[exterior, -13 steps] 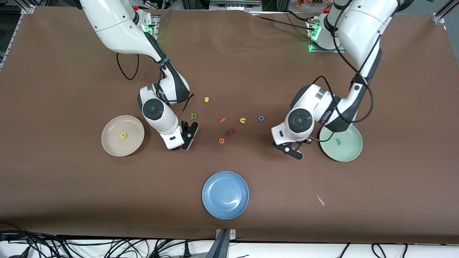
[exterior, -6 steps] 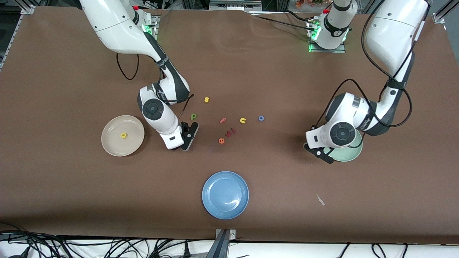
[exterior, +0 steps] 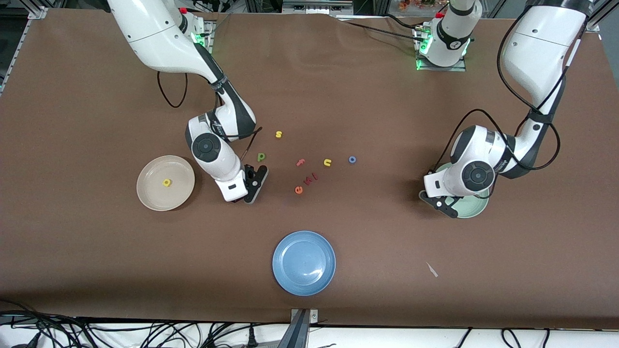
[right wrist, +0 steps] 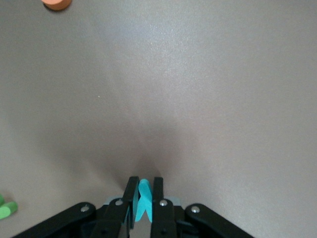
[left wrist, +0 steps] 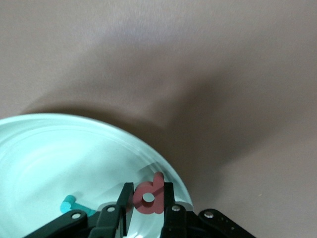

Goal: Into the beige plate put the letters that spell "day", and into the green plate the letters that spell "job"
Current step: 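Place the pink a on the green plate while the right gripper lifts, then drop the cyan letter on the beige plate while the left gripper withdraws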

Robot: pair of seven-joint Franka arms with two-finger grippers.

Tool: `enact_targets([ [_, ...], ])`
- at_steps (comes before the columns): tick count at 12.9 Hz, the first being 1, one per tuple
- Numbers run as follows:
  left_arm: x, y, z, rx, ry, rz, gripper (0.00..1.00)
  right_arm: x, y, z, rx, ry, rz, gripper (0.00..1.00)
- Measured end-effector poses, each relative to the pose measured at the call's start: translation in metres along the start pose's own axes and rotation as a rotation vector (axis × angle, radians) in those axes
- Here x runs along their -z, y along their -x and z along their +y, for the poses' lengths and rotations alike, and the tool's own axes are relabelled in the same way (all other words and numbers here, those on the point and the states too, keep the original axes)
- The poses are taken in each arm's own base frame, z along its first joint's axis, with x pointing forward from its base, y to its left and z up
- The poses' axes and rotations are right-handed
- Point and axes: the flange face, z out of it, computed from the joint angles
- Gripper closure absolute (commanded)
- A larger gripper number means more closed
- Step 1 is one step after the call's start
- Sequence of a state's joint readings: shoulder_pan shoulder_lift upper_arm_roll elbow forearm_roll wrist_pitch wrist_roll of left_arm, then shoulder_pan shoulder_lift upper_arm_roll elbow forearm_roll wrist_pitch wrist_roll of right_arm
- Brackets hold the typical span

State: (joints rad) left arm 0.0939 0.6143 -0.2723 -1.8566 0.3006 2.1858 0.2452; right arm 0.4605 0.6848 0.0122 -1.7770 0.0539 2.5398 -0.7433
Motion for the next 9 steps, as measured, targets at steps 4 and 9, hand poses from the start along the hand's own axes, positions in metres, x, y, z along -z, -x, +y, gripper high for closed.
enact_targets([
  [4, 0.006, 0.001, -0.001, -0.016, -0.005, 0.010, 0.00, 0.000, 0.000, 0.000, -0.001, -0.001, -0.001, 1.00],
  [9, 0.049, 0.005, 0.016, -0.032, -0.027, -0.002, 0.00, 0.005, -0.002, 0.001, -0.099, -0.037, -0.041, 1.00],
])
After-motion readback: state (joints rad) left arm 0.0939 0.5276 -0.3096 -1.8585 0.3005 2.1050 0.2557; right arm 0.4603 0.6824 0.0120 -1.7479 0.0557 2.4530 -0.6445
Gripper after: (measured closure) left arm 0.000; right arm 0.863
